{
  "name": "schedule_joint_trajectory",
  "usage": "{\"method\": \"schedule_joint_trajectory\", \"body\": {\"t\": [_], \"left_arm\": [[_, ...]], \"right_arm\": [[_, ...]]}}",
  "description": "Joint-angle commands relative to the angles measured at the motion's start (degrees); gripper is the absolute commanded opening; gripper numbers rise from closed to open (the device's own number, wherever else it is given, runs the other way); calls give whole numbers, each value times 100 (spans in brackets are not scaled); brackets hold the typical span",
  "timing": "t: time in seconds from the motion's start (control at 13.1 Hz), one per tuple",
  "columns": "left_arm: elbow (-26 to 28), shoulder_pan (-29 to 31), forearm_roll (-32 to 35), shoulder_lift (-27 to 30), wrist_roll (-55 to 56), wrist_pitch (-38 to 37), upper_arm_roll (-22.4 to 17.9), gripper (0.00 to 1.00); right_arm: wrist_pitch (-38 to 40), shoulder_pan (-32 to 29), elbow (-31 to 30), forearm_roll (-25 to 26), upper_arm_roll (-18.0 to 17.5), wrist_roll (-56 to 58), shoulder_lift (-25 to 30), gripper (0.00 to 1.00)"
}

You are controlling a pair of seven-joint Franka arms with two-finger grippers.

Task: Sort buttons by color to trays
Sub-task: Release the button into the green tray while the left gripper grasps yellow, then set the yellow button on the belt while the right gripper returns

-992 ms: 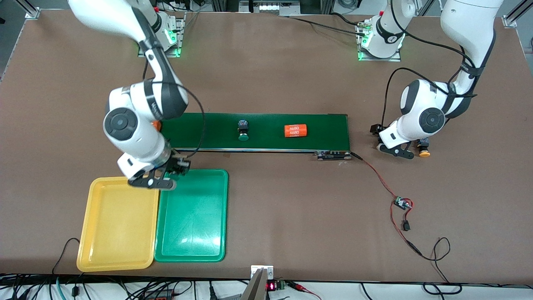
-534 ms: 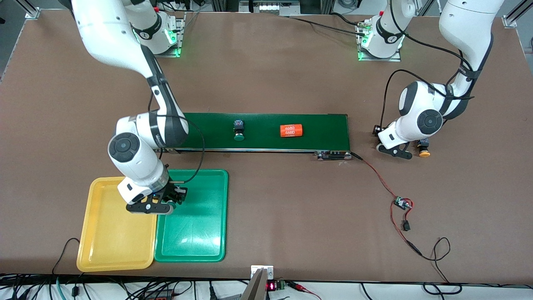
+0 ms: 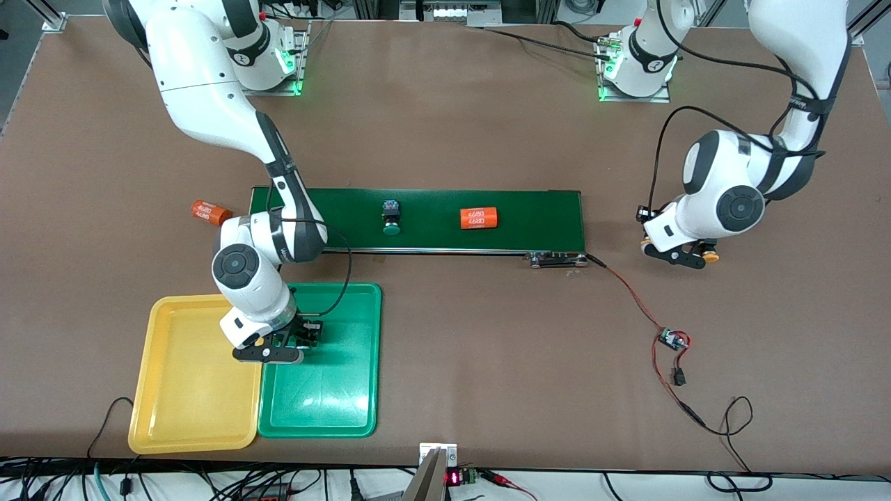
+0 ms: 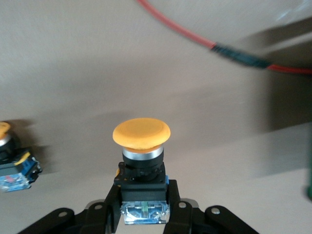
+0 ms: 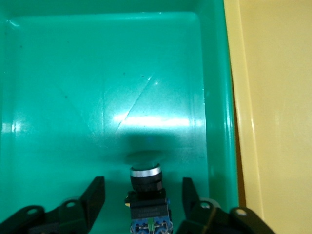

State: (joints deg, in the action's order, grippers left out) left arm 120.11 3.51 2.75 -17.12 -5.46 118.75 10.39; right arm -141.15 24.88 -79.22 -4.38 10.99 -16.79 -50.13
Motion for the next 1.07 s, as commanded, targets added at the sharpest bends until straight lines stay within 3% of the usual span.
{"method": "schedule_joint_trajectory", "body": {"t": [0.0,0.23,0.53,0.76,0.84,0.92,0.99], "left_arm": [[-339,-78,-650,111,420,-317,444,29],[-409,-166,-705,-1,1833,-90,1349,30],[-348,-412,-784,-335,2732,665,1685,30],[-339,-527,-785,-529,3366,1088,1853,36],[-331,-570,-793,-530,3376,1081,1853,62],[-330,-571,-785,-495,3298,1020,1853,100],[-330,-562,-793,-451,3306,1002,1853,100]], "right_arm": [[62,-27,144,-54,-18,88,12,94],[490,96,-162,-80,-53,27,476,100],[1790,113,-795,-80,-316,-252,1600,100],[1987,96,-1646,-80,-711,-956,2322,100],[1934,87,-1936,-80,-834,-1114,2498,100],[1864,87,-2174,-80,-931,-1246,2656,100],[1777,87,-2420,-72,-1063,-1291,2814,100]]}}
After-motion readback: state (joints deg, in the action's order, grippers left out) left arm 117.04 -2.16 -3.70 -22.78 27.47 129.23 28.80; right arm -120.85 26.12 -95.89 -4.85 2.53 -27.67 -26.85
